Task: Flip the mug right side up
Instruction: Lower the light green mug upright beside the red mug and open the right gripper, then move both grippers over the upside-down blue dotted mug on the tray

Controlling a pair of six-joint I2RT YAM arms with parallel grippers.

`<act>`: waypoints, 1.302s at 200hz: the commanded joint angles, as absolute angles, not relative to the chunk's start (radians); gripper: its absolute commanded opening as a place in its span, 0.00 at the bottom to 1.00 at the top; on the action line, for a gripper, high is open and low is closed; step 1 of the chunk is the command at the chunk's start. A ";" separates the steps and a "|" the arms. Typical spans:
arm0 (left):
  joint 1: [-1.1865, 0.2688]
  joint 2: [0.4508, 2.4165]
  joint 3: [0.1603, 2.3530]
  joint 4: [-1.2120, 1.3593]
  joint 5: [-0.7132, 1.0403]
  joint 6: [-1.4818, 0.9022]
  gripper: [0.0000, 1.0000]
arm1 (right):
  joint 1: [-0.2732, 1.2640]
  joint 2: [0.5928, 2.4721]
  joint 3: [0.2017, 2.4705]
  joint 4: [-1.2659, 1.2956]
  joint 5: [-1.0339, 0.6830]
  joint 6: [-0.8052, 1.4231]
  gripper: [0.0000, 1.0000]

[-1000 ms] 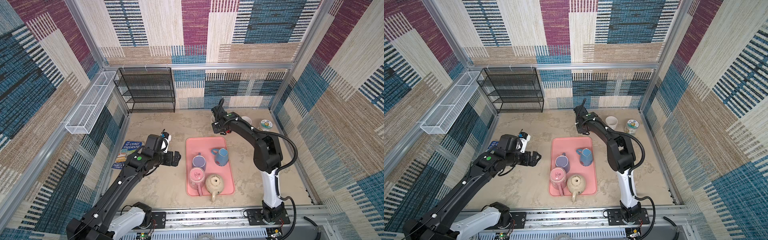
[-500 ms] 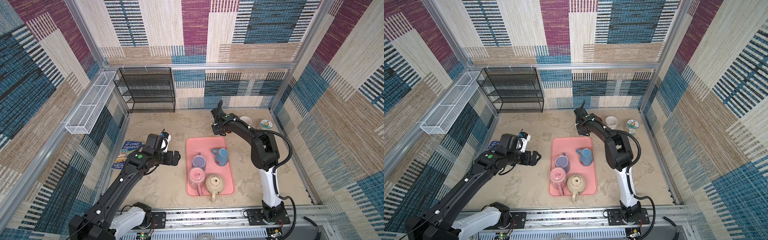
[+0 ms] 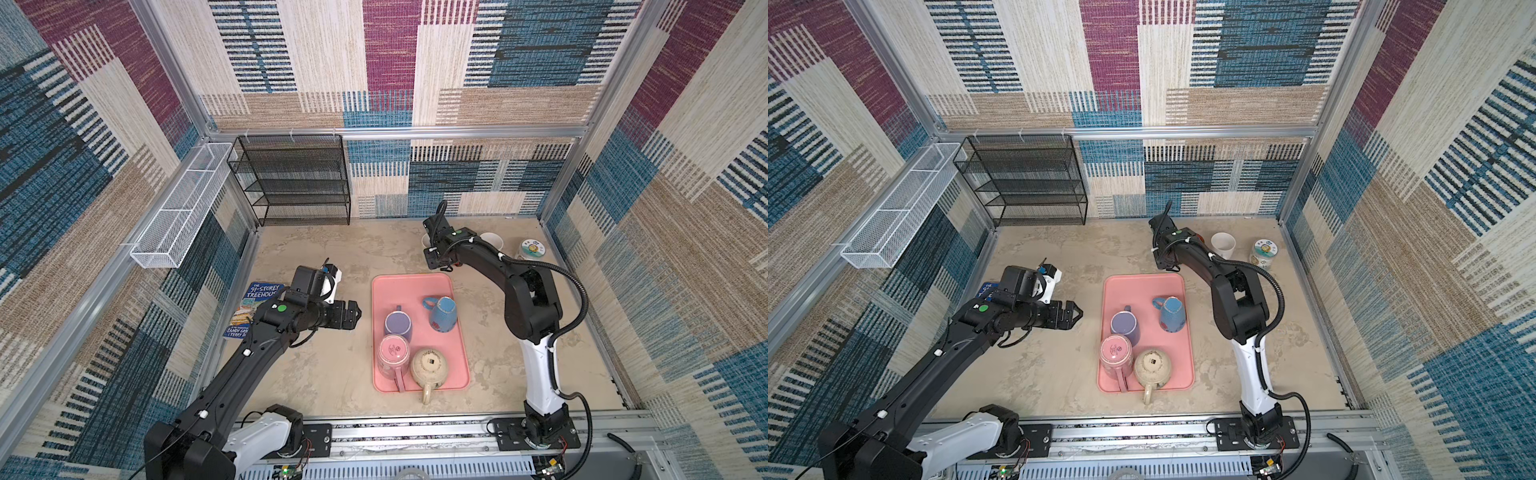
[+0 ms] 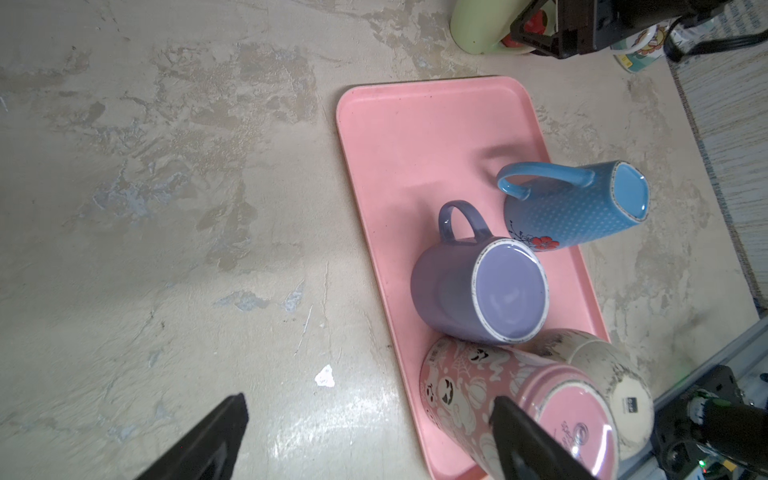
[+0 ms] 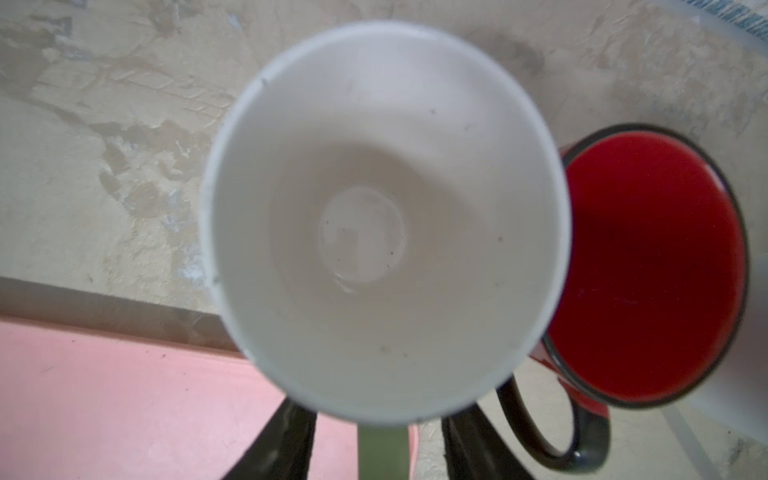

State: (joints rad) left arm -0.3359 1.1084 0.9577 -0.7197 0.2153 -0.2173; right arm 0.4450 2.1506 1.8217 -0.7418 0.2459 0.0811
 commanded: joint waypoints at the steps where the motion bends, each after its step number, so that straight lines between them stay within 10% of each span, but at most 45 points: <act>1: -0.330 1.103 0.960 -0.696 0.226 -0.214 0.96 | 0.445 2.111 1.823 -0.678 0.234 0.077 0.55; 137: -0.334 1.253 1.063 -0.683 0.342 -0.250 0.82 | 0.512 1.420 1.170 -0.259 -0.039 0.153 0.72; 260: -0.513 1.558 1.185 -0.464 0.284 -0.376 0.80 | 0.514 1.171 0.854 -0.243 -0.105 0.227 0.73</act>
